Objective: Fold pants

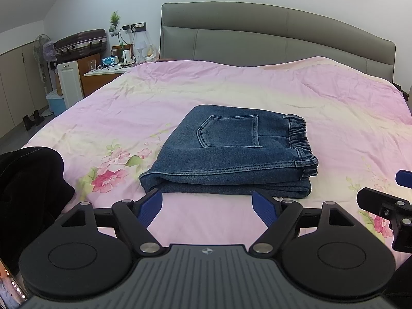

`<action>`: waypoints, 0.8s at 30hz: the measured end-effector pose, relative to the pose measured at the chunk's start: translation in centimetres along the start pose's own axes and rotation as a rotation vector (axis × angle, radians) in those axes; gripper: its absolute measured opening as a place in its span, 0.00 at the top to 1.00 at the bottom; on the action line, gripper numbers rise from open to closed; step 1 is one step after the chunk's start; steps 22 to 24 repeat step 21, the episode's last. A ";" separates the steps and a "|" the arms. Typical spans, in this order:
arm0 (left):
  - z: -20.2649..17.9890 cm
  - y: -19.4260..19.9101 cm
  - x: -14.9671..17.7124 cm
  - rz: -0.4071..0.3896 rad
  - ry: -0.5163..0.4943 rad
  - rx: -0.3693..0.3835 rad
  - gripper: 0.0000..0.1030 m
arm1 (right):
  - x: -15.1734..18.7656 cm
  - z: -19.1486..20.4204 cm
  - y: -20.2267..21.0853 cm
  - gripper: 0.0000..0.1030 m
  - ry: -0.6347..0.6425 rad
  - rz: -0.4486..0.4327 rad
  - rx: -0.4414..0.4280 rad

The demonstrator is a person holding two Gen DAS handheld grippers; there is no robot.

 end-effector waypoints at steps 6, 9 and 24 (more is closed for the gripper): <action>0.1 0.0 -0.2 -0.001 -0.003 0.003 0.10 | 0.0 0.1 -0.1 0.11 -0.001 0.006 -0.002; 0.2 -0.1 -0.2 -0.001 -0.001 0.008 0.10 | 0.1 0.2 -0.1 0.11 -0.002 0.009 -0.003; 0.3 -0.2 -0.3 -0.008 -0.003 0.013 0.13 | 0.0 0.2 -0.1 0.11 -0.003 0.011 -0.004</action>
Point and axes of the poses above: each gripper's, at about its wrist camera, not at the fingertips, and y roughly against the way its jaws point, z to its left, x to its underside, the point moved 5 cm from there along -y, roughly the way its jaws point, and after that the axes turned 13 degrees about -y, right-handed, at the moved point
